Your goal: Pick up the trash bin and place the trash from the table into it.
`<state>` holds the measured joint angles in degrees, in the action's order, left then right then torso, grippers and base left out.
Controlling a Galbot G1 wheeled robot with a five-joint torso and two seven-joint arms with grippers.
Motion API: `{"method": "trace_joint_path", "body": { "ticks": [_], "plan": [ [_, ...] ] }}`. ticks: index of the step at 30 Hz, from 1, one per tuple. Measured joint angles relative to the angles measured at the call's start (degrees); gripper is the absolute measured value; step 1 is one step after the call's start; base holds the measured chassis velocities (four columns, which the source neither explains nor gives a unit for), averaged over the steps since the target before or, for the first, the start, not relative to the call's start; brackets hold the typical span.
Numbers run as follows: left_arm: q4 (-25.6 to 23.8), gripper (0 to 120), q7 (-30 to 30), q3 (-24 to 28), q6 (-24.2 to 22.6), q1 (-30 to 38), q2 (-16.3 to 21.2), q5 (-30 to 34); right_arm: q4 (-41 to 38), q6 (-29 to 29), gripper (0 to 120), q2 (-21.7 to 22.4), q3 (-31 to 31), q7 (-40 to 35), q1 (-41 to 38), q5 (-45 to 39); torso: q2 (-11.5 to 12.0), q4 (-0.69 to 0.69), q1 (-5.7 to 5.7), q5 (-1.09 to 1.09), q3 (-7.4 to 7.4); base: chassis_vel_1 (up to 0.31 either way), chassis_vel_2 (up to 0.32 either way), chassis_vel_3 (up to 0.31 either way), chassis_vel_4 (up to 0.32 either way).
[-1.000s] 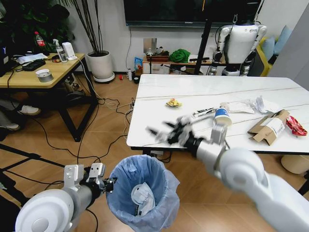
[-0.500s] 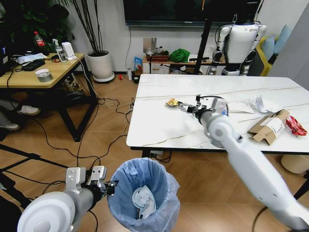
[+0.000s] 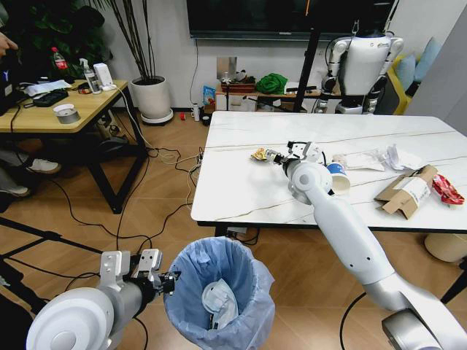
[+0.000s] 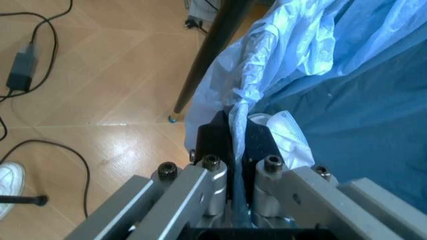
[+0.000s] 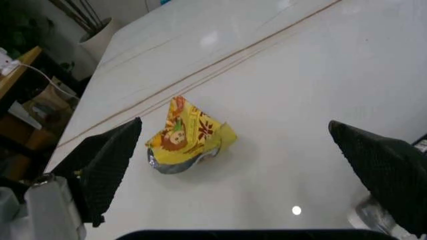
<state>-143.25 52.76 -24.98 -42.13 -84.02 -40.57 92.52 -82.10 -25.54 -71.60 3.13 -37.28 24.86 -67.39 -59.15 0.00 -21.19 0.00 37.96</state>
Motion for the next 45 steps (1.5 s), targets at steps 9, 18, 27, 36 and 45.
{"method": "trace_joint_path", "body": {
  "ticks": [9, 18, 27, 36, 45],
  "plan": [
    [0.0, 0, 0.0, -0.2, 0.0, 0.0, 0.0, 0.0, 2.7, 0.4, 100, -2.7, -0.7, -1.1, -1.8, -0.7, 0.0, 0.01, 0.00, 0.00, 0.00, 0.000, 0.000, 0.000, 0.000],
    [0.0, 0, 0.0, -0.3, 0.0, 0.1, 0.0, 0.0, 5.2, 0.5, 98, -3.8, -0.9, -1.5, -2.8, -0.8, 0.0, 0.01, 0.00, 0.00, 0.00, 0.000, 0.000, 0.000, 0.000],
    [0.0, 0, 0.0, -0.4, 0.0, 0.2, 0.1, 0.1, 6.6, 0.6, 77, -4.2, -1.0, -1.3, -2.5, 0.1, 0.0, 0.00, 0.00, -0.01, 0.00, 0.000, 0.000, 0.000, 0.000],
    [0.0, 0, 0.0, -0.4, 0.0, 0.5, 0.1, 0.2, 8.3, 1.0, 48, -4.9, -1.0, -0.4, -2.5, 1.5, 0.0, 0.00, 0.00, -0.01, 0.00, 0.000, 0.000, 0.000, 0.000],
    [0.0, 0, -0.1, -0.4, 0.0, 1.0, 0.0, 0.3, 8.7, 1.3, 13, -5.0, -0.9, 0.2, -2.4, 2.1, 0.0, 0.00, 0.00, 0.00, 0.00, 0.000, 0.000, 0.000, 0.000]
  ]
}}
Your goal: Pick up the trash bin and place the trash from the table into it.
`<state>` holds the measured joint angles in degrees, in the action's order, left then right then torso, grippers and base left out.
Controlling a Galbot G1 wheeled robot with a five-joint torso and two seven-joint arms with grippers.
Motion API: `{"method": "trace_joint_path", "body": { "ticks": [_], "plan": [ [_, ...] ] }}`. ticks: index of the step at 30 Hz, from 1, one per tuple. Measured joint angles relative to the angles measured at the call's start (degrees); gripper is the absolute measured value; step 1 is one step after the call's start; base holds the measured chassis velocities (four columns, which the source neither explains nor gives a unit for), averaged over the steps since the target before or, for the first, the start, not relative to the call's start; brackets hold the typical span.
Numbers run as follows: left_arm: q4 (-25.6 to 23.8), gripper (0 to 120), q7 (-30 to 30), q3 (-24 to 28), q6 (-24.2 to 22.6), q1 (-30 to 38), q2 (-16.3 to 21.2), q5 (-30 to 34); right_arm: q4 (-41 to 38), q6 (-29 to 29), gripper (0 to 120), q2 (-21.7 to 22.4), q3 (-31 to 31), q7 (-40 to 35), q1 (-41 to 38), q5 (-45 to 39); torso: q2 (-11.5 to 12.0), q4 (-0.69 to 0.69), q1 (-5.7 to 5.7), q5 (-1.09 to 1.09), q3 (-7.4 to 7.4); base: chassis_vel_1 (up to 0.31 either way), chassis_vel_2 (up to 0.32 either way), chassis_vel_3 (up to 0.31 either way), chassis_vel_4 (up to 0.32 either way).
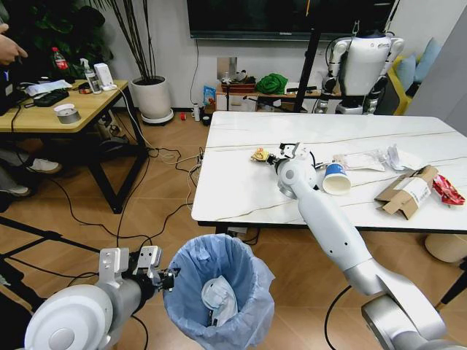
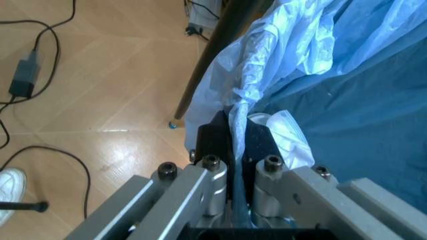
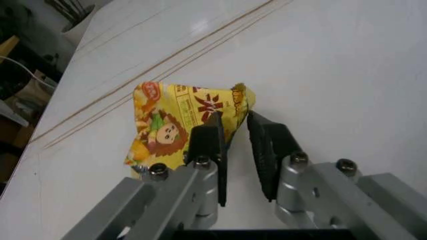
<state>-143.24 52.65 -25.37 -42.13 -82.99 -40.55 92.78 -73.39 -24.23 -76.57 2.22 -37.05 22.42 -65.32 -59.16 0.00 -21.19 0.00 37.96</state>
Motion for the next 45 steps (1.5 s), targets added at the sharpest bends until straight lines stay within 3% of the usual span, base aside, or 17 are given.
{"method": "trace_joint_path", "body": {
  "ticks": [3, 14, 28, 37, 45],
  "plan": [
    [0.0, 0, 0.0, -0.1, 0.0, 0.1, 0.0, 0.0, 0.1, 0.0, 0, 0.0, -0.2, 0.1, -0.1, 0.4, 0.0, 0.00, 0.00, 0.00, 0.00, 0.000, 0.000, 0.000, 0.000],
    [0.0, 0, 0.0, 0.0, 0.0, 0.4, -0.3, -0.2, -2.5, 0.5, 0, 1.1, -1.0, 0.3, 1.0, 0.3, 0.0, 0.01, 0.00, 0.00, 0.00, 0.000, 0.000, 0.000, 0.000],
    [0.0, 0, -0.1, -0.5, 0.0, 0.6, -1.5, -1.1, -22.1, 0.6, 0, 8.2, -0.3, 3.7, 6.7, -6.3, 0.0, 0.02, 0.00, 0.00, -0.01, 0.000, 0.000, 0.000, 0.000],
    [0.0, 0, -0.1, -0.8, 0.0, 0.9, -1.9, -1.2, -37.9, -0.5, 0, 18.7, -2.5, 9.8, 10.3, -8.2, 0.0, -0.01, 0.00, -0.02, 0.00, 0.000, 0.000, 0.000, 0.000],
    [0.0, 0, -0.1, -0.7, 0.0, 1.2, -2.4, -1.4, -50.2, -1.9, 0, 23.3, -4.6, 13.4, 12.2, -11.5, 0.0, 0.00, 0.01, 0.01, -0.01, 0.000, 0.000, 0.000, 0.000]
  ]
}}
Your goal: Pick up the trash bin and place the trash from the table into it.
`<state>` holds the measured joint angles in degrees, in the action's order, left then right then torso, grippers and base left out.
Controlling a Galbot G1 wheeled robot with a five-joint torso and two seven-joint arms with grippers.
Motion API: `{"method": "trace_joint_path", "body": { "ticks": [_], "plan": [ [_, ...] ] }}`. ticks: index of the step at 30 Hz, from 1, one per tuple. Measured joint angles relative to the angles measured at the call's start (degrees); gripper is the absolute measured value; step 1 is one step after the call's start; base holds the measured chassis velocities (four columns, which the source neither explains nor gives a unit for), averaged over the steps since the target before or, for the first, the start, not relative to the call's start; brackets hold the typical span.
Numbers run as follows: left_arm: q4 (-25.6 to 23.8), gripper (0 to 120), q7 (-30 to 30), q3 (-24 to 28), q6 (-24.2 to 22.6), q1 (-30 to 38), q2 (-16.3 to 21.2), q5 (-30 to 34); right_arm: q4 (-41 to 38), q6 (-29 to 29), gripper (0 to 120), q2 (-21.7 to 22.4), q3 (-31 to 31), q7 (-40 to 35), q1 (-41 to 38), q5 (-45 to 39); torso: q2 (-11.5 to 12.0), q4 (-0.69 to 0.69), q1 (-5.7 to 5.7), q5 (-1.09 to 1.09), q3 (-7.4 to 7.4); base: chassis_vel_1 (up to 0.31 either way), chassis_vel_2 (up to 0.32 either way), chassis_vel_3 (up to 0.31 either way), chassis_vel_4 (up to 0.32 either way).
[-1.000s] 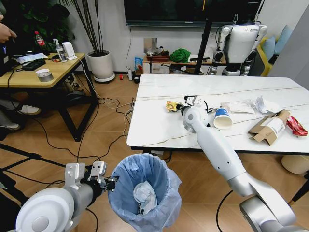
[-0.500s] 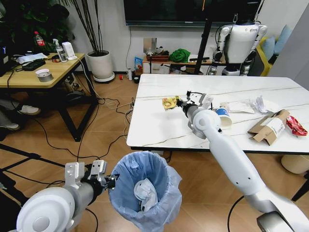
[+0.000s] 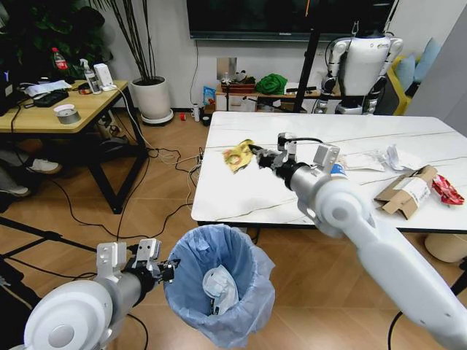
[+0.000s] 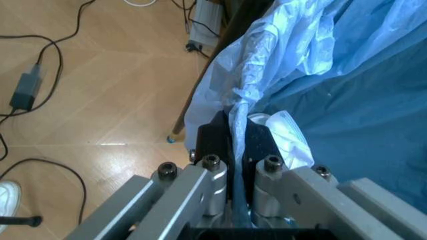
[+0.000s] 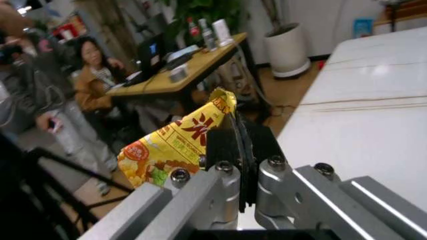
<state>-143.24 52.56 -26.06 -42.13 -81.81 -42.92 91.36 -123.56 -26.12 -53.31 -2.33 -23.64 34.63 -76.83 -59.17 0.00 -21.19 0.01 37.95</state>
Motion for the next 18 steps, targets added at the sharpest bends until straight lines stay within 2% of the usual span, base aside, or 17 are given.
{"method": "trace_joint_path", "body": {
  "ticks": [3, 9, 18],
  "plan": [
    [0.0, 0, 0.1, -0.3, 0.0, -0.6, -0.3, -0.3, -3.7, -0.7, 0, 1.2, -2.3, 2.1, 0.6, -0.2, 0.0, 0.00, 0.00, -0.01, 0.00, 0.000, 0.000, 0.000, 0.000],
    [0.0, 0, 0.2, -0.2, 0.0, -0.5, -0.5, -0.6, -6.5, -1.3, 0, 2.5, -6.3, 5.4, 2.2, 1.9, 0.0, 0.00, 0.00, -0.01, 0.01, 0.000, 0.000, 0.000, 0.000],
    [0.4, 0, 0.2, -0.1, 0.0, 0.3, -0.2, -0.3, -7.8, -2.6, 0, 5.0, -8.4, 13.0, 6.0, 8.0, 0.0, 0.00, -0.01, -0.01, 0.01, 0.000, 0.000, 0.000, 0.000]
  ]
}}
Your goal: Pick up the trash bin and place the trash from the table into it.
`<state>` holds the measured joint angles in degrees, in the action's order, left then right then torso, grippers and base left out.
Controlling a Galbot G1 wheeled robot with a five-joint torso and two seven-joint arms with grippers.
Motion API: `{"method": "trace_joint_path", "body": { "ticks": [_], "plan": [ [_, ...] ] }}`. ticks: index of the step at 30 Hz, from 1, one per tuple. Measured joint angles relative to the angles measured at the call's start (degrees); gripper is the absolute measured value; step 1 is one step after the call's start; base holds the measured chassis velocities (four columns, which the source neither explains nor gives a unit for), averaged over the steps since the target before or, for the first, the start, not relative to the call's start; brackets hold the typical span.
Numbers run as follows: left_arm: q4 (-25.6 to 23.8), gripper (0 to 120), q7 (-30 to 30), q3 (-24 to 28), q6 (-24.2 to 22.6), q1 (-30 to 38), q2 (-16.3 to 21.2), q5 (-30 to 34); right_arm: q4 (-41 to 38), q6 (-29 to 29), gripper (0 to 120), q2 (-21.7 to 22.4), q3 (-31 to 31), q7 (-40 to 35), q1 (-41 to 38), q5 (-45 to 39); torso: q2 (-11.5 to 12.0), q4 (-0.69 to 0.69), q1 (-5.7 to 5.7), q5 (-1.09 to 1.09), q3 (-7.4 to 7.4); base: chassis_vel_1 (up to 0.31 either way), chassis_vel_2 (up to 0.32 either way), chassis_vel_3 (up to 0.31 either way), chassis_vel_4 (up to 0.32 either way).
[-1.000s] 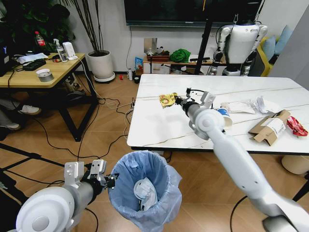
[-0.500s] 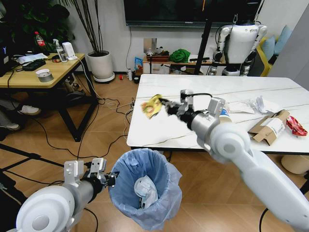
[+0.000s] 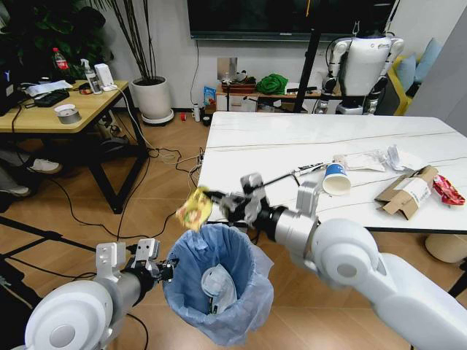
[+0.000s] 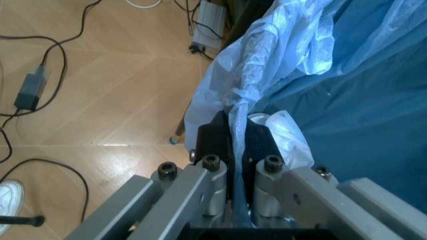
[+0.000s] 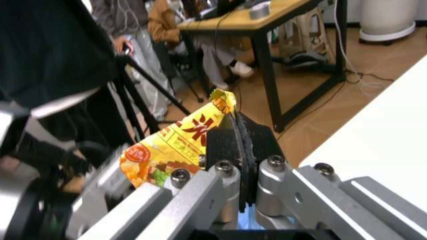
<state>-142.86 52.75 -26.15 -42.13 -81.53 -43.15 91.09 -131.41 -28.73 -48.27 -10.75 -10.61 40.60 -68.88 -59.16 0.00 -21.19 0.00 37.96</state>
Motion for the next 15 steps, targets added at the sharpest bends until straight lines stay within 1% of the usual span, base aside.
{"method": "trace_joint_path", "body": {
  "ticks": [7, 11, 14, 15],
  "plan": [
    [0.0, 0, 0.0, -0.1, 0.0, 0.1, 0.0, 0.2, -0.8, 0.0, 0, 2.6, -0.2, 6.3, 5.4, 7.3, 0.0, 0.00, 0.00, 0.00, 0.00, 0.000, 0.000, 0.000, 0.000],
    [0.0, 0, 0.0, -0.1, 0.0, 0.0, 0.0, 0.2, -1.4, 0.0, 0, 3.7, 0.1, 8.5, 8.0, 10.5, 0.0, -0.01, 0.00, 0.00, 0.00, 0.000, 0.000, 0.000, 0.000],
    [-0.1, 0, 0.0, -0.1, 0.0, -0.1, 0.0, 0.2, -2.0, -0.1, 12, 4.2, 0.5, 8.7, 9.2, 11.1, 0.0, -0.01, 0.00, 0.00, 0.00, 0.000, 0.000, 0.000, 0.000],
    [-0.1, 0, 0.0, -0.1, 0.0, -0.1, 0.0, 0.2, -2.0, -0.1, 12, 4.2, 0.5, 8.7, 9.2, 11.1, 0.0, -0.01, 0.00, 0.00, 0.00, 0.000, 0.000, 0.000, 0.000]
  ]
}}
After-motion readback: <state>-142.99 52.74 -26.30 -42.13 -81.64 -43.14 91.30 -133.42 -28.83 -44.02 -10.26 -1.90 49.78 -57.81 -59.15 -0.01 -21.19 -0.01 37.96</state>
